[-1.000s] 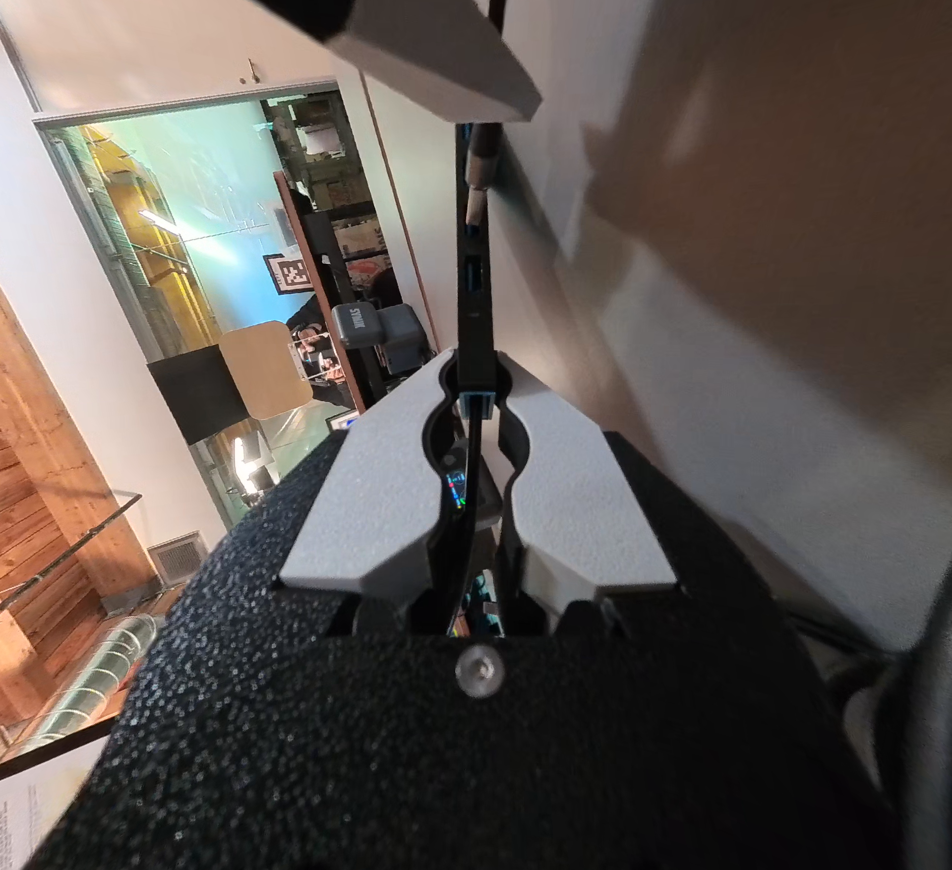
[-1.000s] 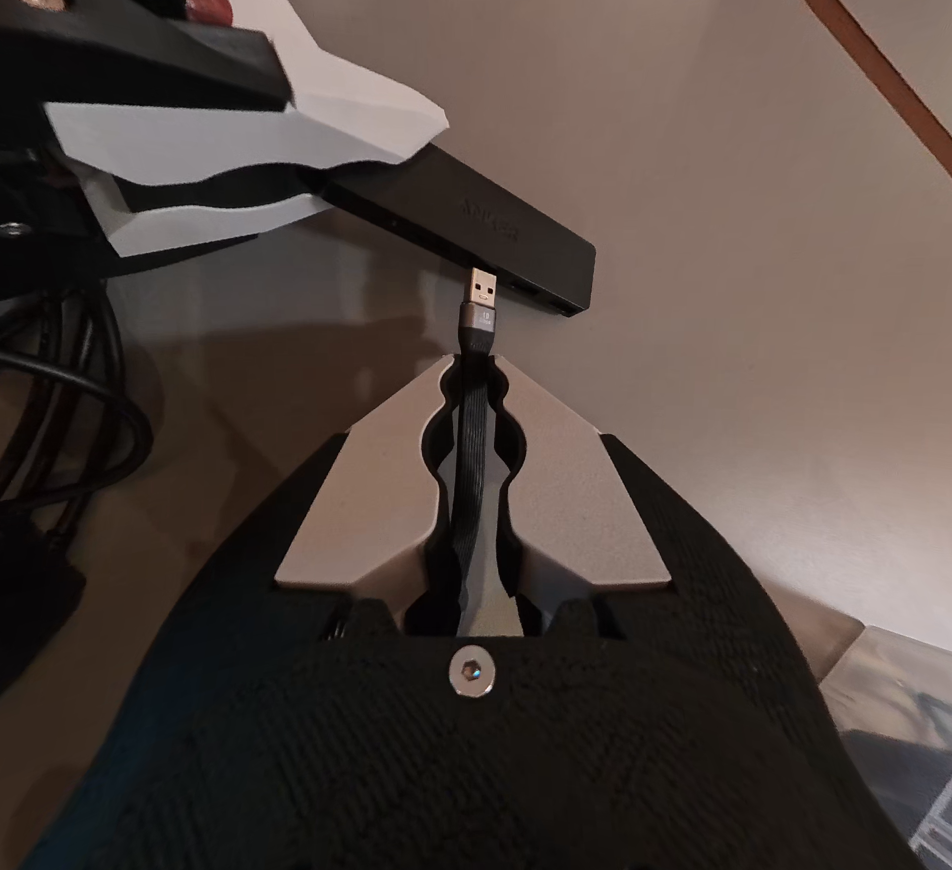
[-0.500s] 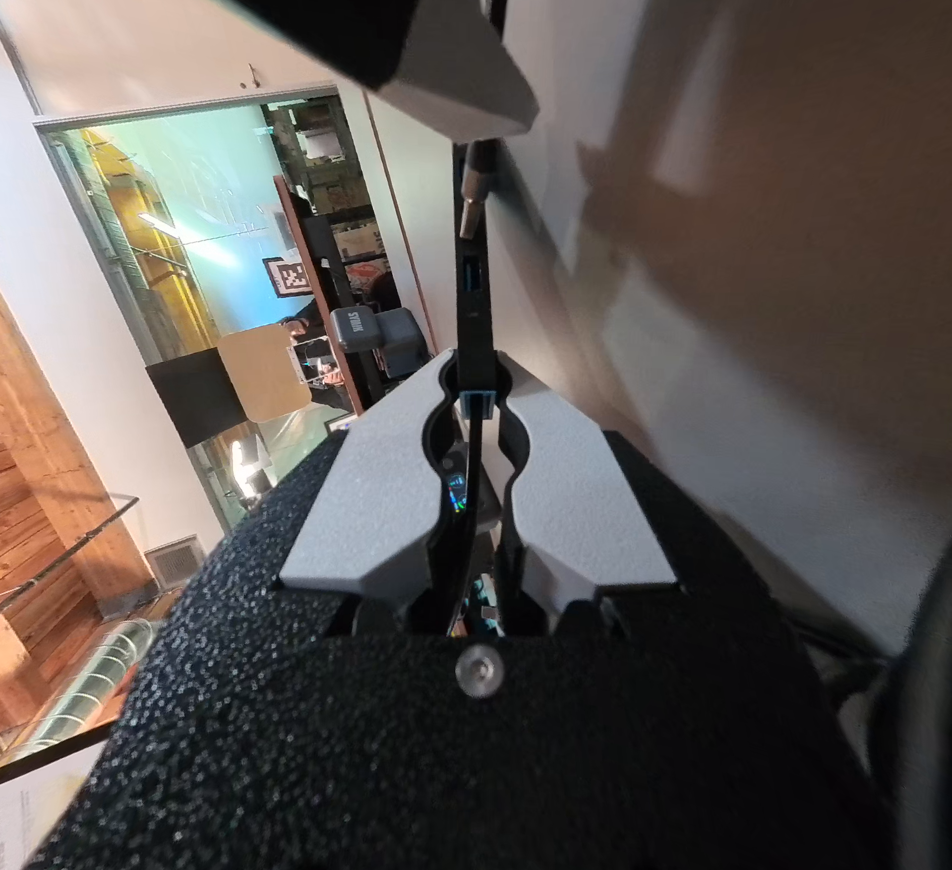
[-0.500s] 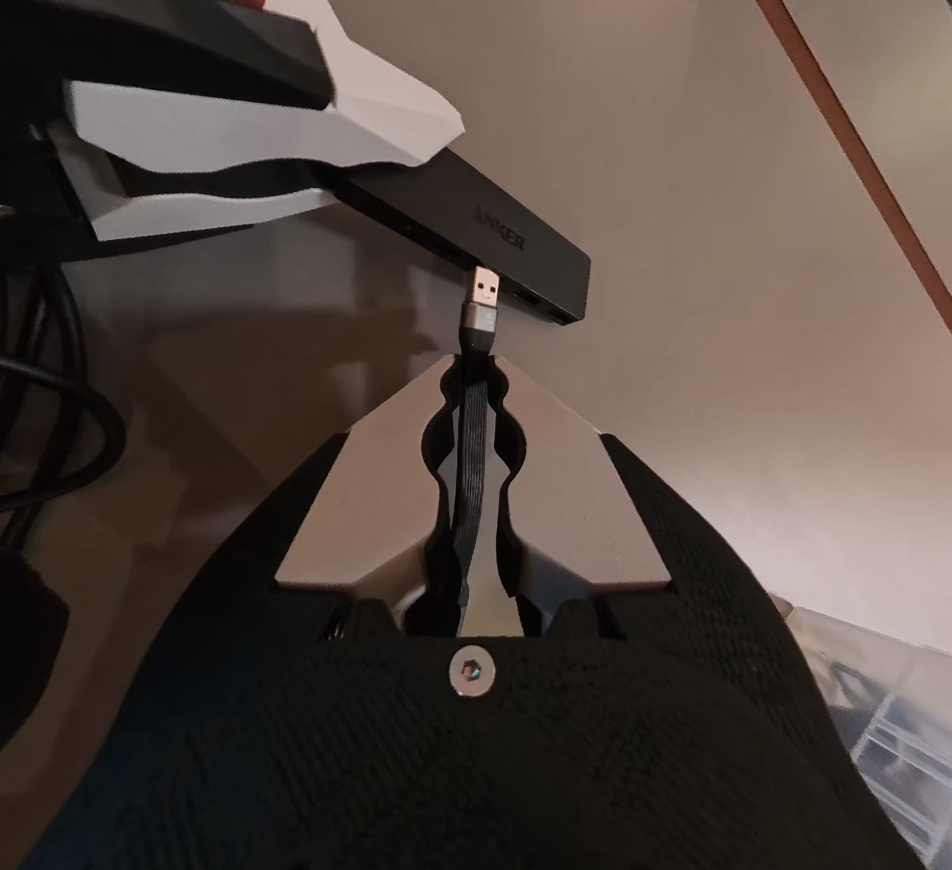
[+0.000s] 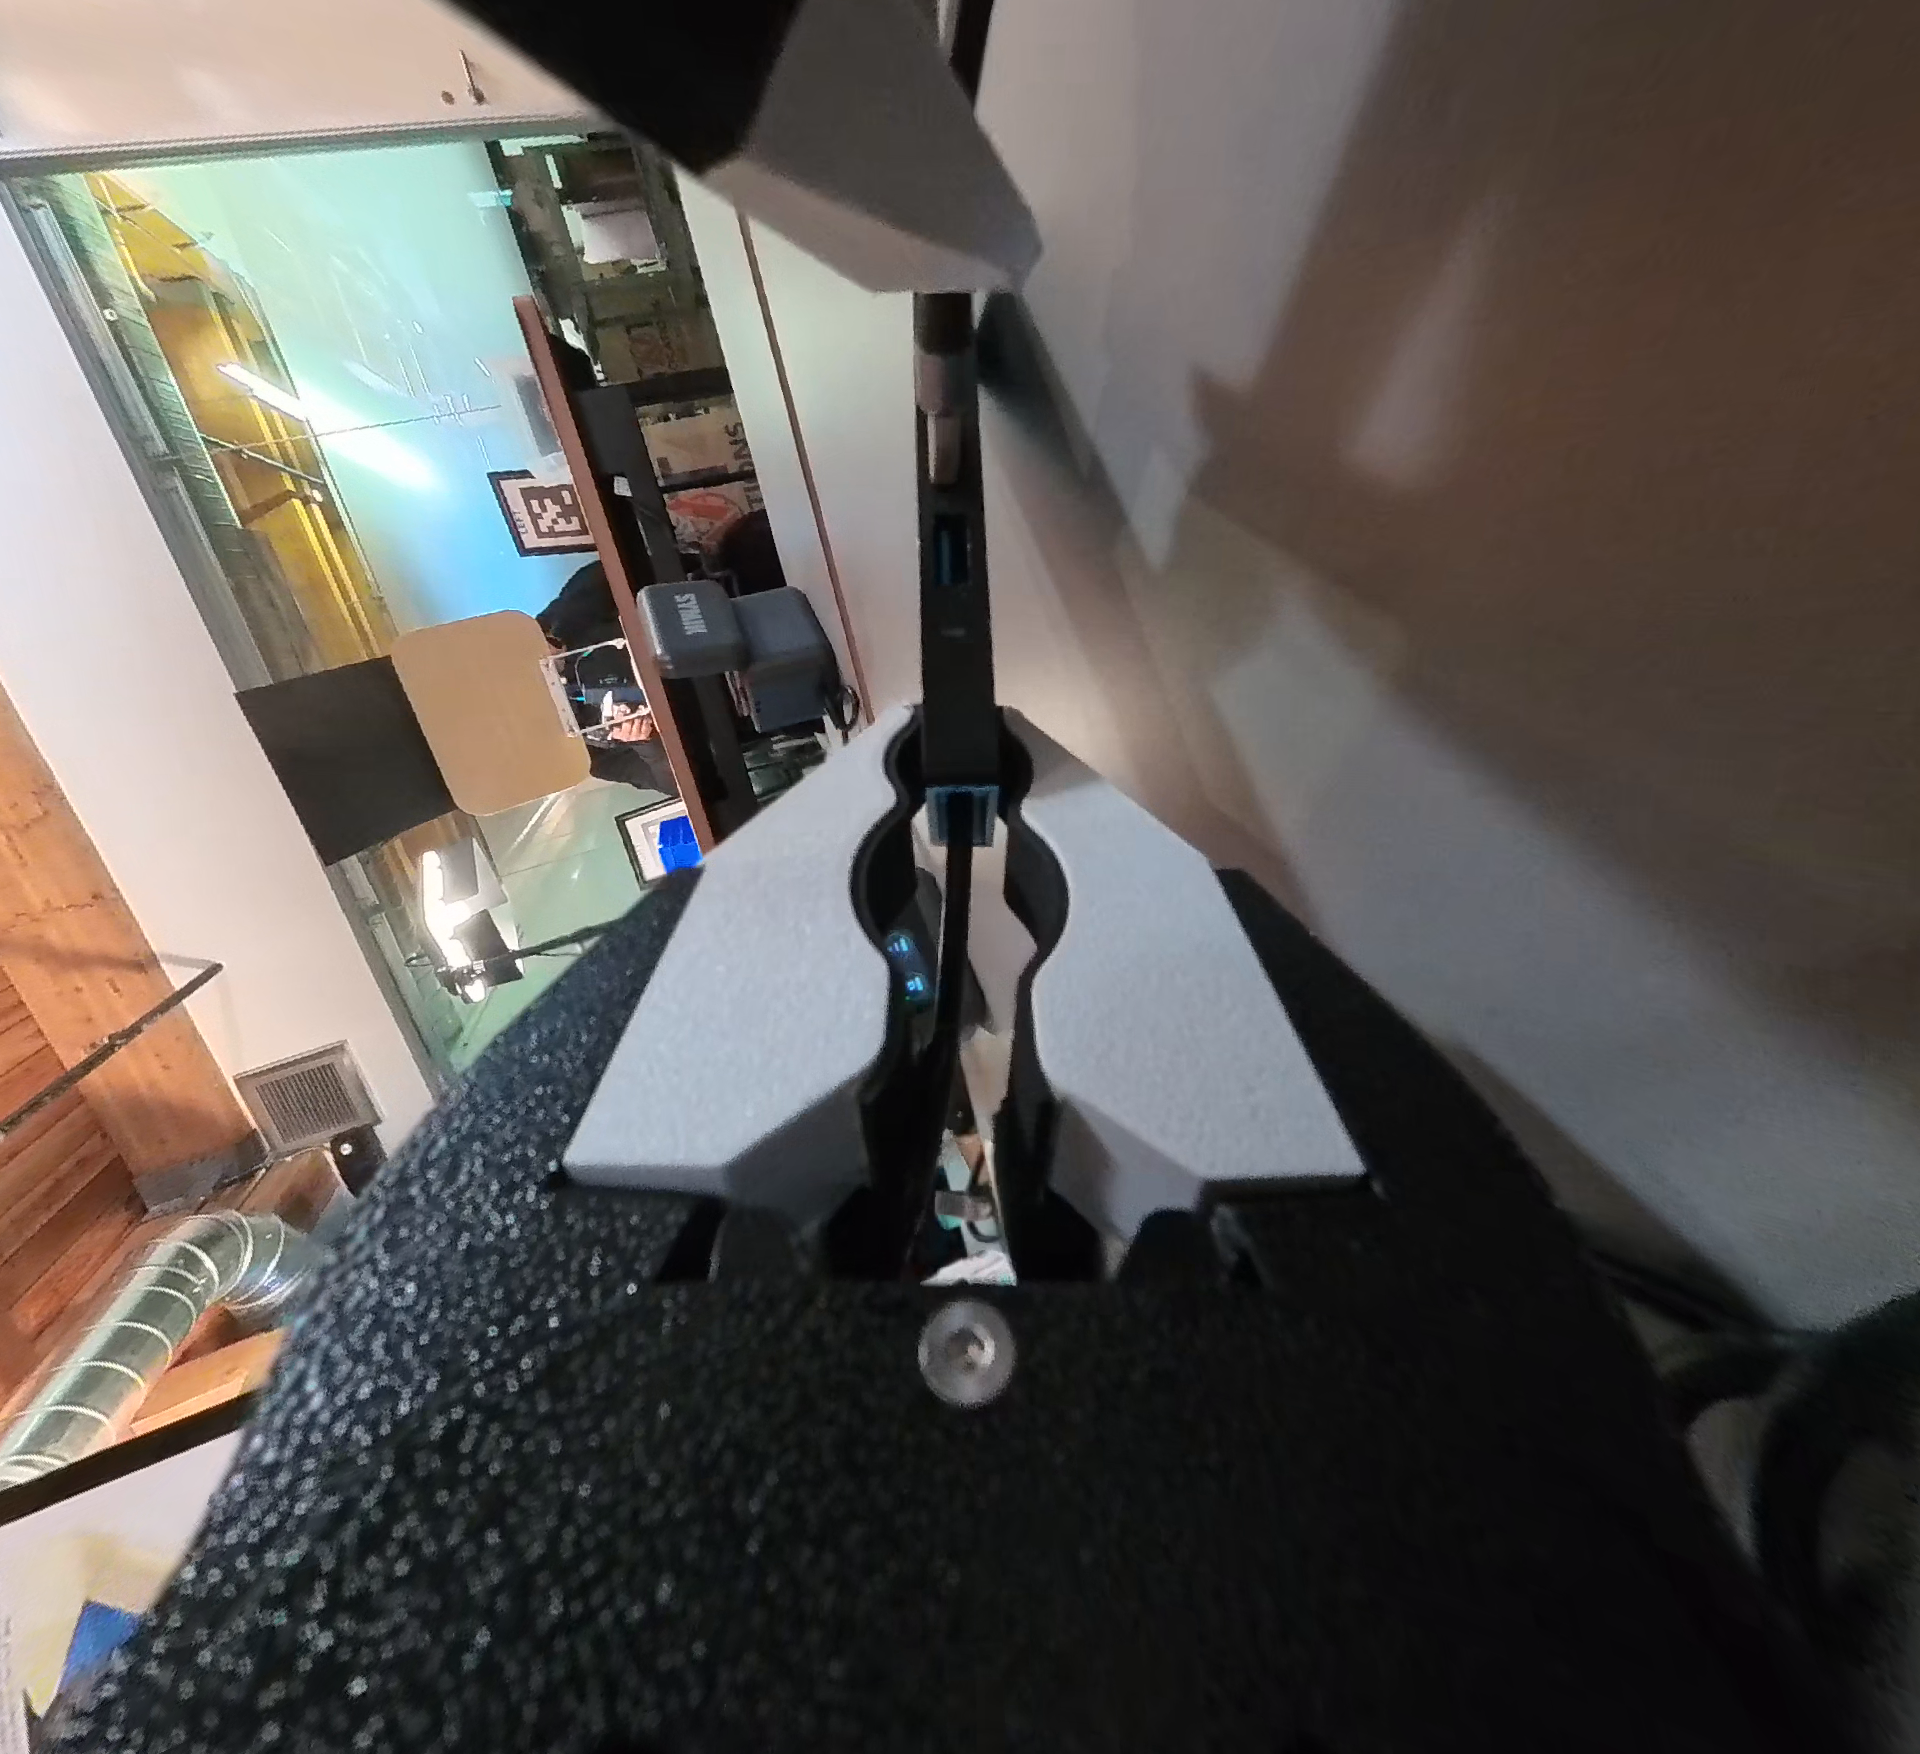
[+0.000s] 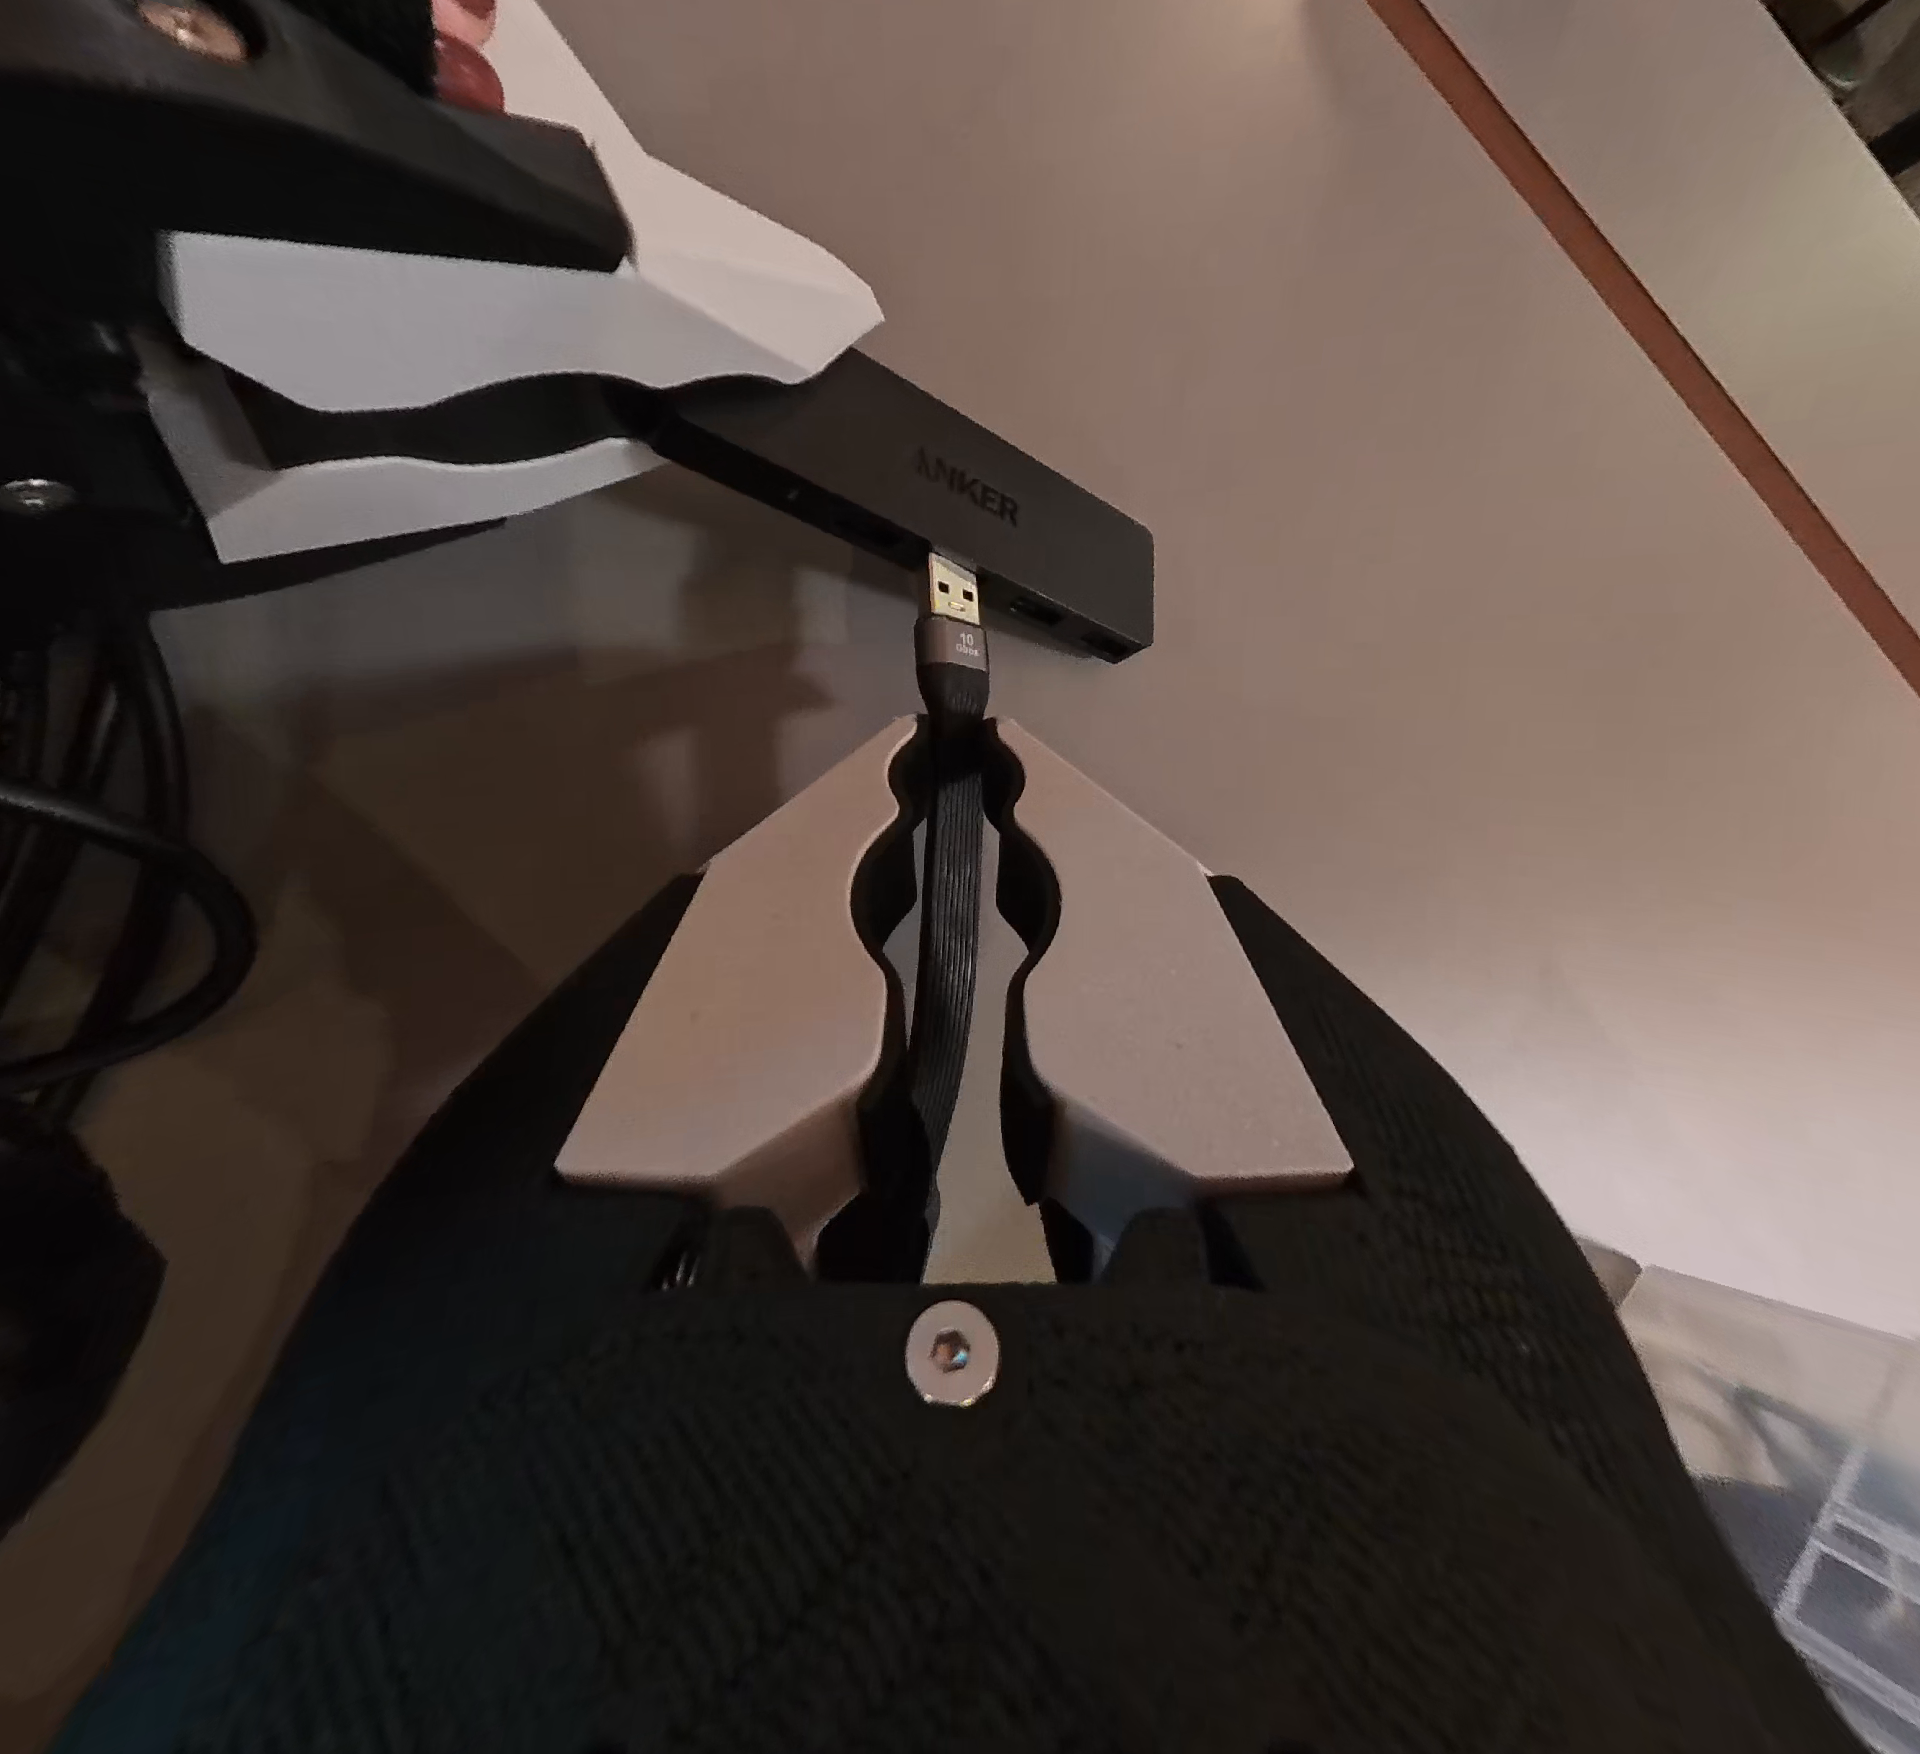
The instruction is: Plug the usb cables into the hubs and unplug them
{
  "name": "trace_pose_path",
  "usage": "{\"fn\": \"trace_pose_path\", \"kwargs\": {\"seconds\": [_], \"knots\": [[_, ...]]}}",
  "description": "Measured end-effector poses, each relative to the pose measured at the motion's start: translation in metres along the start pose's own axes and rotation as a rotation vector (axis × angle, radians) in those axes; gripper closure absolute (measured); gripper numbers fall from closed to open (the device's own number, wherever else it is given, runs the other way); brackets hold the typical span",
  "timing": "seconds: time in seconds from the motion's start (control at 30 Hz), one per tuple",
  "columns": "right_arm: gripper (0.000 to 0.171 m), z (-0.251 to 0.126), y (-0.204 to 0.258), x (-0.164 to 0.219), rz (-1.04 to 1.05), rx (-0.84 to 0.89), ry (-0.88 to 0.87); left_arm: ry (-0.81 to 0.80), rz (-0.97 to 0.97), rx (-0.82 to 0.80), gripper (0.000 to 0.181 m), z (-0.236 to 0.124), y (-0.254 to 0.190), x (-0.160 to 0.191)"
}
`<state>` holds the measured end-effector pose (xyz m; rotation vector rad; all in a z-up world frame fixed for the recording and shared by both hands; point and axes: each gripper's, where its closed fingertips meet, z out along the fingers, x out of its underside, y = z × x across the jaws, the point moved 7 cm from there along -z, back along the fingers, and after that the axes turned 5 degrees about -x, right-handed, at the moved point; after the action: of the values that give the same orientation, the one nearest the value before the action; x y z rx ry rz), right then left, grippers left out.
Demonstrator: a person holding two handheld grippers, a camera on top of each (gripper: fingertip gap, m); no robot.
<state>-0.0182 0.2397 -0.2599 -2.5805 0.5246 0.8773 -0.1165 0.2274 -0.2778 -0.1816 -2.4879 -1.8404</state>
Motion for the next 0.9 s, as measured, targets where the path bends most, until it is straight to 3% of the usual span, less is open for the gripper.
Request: {"fn": "trace_pose_path", "kwargs": {"seconds": [0.33,0.5,0.73,0.9], "knots": [[0.164,0.003,0.002,0.002,-0.049,0.07,0.062,0.044,-0.028,0.031,0.173,-0.002,0.002,-0.006],[0.164,-0.002,-0.001,-0.002,-0.047,0.08,0.006,0.041,-0.005,0.027,0.173,-0.003,0.001,-0.008],[0.165,0.003,-0.006,0.001,-0.035,0.045,-0.041,-0.009,-0.028,0.016,0.173,-0.006,0.001,-0.009],[0.163,0.001,-0.012,0.003,0.008,-0.069,-0.123,-0.053,-0.078,0.044,0.172,-0.005,0.0,-0.005]]}}
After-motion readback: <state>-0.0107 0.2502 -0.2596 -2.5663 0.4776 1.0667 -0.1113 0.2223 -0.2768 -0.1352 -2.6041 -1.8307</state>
